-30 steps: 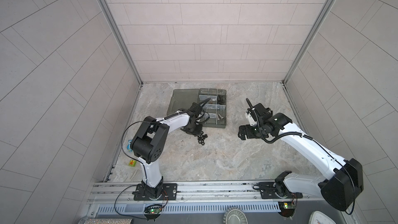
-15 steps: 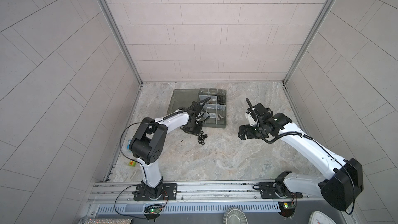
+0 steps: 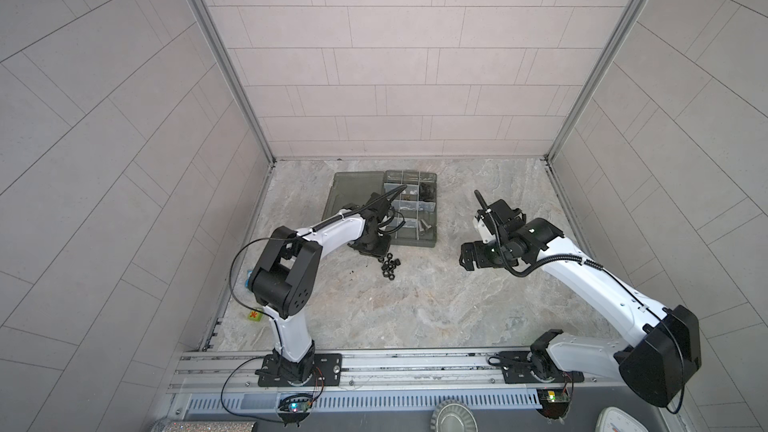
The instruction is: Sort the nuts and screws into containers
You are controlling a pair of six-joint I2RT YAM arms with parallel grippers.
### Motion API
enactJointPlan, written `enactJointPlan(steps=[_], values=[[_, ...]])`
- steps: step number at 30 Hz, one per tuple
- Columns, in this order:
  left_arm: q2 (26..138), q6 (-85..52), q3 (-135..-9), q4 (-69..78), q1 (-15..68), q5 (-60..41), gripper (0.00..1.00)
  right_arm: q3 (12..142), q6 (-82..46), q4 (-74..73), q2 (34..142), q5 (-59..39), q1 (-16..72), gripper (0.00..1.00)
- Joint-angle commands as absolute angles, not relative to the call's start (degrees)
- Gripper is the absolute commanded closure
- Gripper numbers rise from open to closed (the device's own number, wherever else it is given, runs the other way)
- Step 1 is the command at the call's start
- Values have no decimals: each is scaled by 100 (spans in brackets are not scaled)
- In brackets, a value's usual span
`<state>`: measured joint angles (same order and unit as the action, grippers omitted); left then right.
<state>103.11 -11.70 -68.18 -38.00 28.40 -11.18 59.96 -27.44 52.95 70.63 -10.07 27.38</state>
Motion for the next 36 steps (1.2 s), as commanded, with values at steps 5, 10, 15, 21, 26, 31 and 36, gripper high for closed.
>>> enactJointPlan(steps=[5, 10, 15, 21, 26, 31, 36], values=[[10449, -1180, -6983, -3868, 2839, -1085, 68, 5958, -2689, 5351, 7015, -909, 2775, 1], [10463, -1205, -6977, -3874, 2839, -1079, 69, 5972, -2650, 5367, 7038, -886, 2769, 1], [10538, -1229, -7019, -3847, 2834, -1038, 70, 5983, -2613, 5370, 7038, -859, 2765, 1], [10661, -1231, -7094, -3845, 2835, -1016, 71, 5990, -2569, 5395, 7027, -840, 2760, 1], [10736, -1239, -7123, -3831, 2838, -1010, 72, 5967, -2553, 5419, 6955, -767, 2747, 1], [10767, -1275, -7141, -3823, 2839, -1030, 73, 5935, -2584, 5400, 6859, -615, 2743, 1], [10751, -1285, -7106, -3798, 2840, -1001, 77, 5850, -2525, 5327, 6798, -610, 2736, 2]])
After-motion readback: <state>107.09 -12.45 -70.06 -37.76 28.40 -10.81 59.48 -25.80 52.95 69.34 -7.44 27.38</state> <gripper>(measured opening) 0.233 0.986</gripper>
